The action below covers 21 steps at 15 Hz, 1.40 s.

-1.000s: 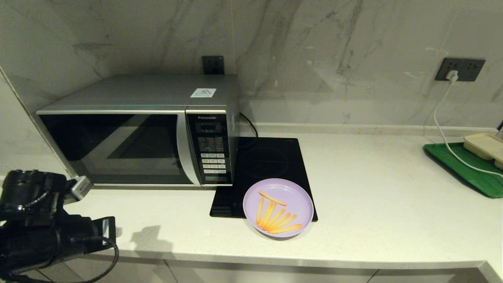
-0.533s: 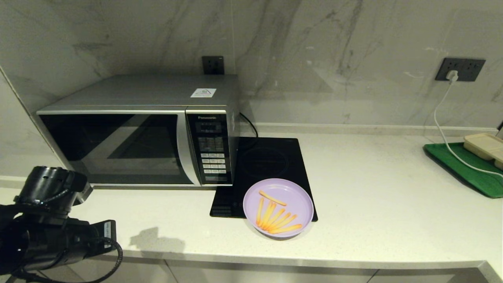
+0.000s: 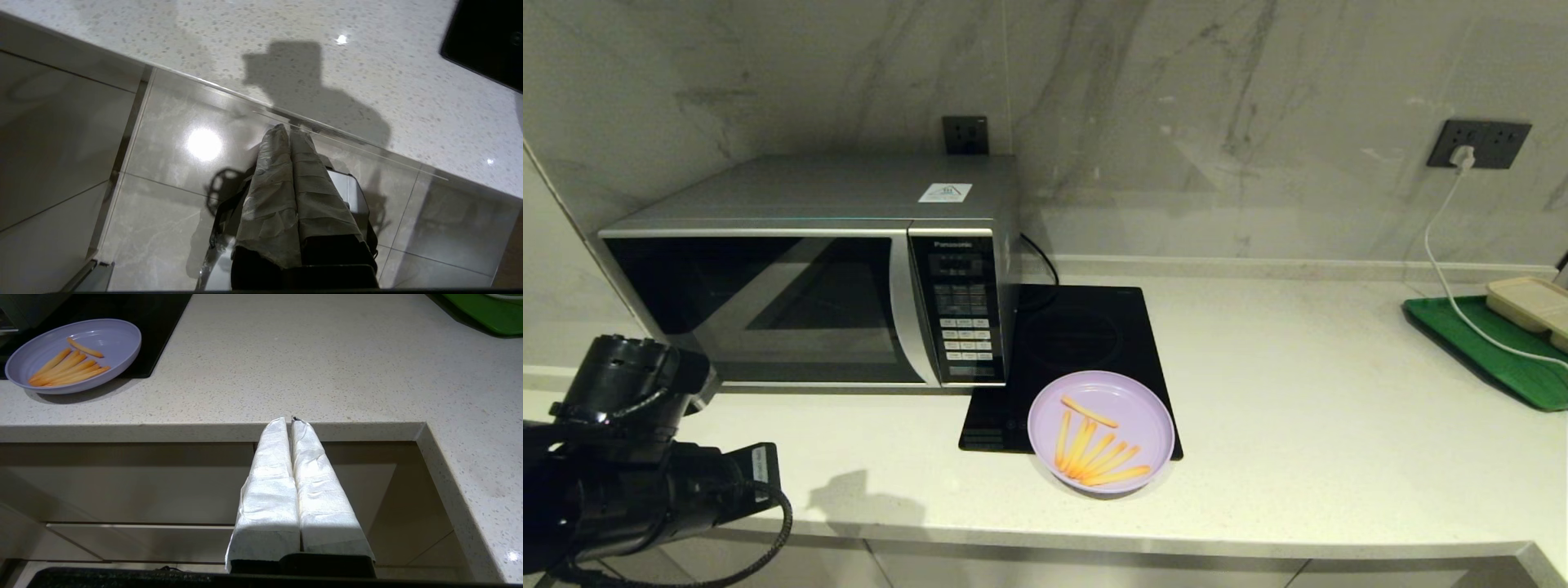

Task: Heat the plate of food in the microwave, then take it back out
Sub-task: Open the microwave oven

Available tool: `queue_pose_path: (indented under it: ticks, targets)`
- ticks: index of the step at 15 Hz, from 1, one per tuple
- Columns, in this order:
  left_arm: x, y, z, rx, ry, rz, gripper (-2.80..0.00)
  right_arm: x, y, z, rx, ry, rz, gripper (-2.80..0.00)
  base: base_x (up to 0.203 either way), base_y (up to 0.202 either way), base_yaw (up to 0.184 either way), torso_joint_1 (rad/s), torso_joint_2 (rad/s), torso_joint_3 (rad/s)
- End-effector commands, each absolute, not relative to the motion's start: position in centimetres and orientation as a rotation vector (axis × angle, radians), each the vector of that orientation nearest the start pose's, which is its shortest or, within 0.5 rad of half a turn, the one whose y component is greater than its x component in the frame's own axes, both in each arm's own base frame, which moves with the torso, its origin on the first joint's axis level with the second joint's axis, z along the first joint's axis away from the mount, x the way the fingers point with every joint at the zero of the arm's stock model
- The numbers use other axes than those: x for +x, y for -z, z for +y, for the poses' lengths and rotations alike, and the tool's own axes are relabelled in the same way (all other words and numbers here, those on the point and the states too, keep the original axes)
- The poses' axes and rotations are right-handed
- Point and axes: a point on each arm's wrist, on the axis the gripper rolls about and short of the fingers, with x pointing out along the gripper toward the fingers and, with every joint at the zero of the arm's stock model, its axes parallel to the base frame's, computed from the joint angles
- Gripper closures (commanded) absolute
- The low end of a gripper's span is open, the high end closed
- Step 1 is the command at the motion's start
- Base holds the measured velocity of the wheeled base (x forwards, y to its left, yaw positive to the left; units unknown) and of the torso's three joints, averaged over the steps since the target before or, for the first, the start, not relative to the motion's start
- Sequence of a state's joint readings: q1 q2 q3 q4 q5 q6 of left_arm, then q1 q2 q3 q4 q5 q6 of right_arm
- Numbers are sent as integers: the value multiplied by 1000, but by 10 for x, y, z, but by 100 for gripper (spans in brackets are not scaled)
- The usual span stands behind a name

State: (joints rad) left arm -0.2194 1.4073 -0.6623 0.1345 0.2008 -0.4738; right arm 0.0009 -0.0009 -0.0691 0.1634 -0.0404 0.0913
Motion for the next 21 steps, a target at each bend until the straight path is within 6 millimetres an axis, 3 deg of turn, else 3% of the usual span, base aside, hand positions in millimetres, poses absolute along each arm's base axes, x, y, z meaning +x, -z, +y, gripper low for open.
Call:
queue_pose_path:
  ticks: [1, 5, 13, 21]
  targets:
    - [182, -162, -43, -258, -143, 807, 0, -29, -78, -1, 90, 45, 93, 0, 0, 0, 0, 0, 0, 0]
    - [170, -151, -45, -250, -145, 841, 0, -29, -78, -1, 90, 44, 93, 0, 0, 0, 0, 0, 0, 0]
    - [174, -154, -51, -359, -179, 776, 0, -29, -78, -1, 90, 45, 93, 0, 0, 0, 0, 0, 0, 0]
    - [185, -145, -50, -284, -179, 818, 0, -29, -78, -1, 90, 44, 93, 0, 0, 0, 0, 0, 0, 0]
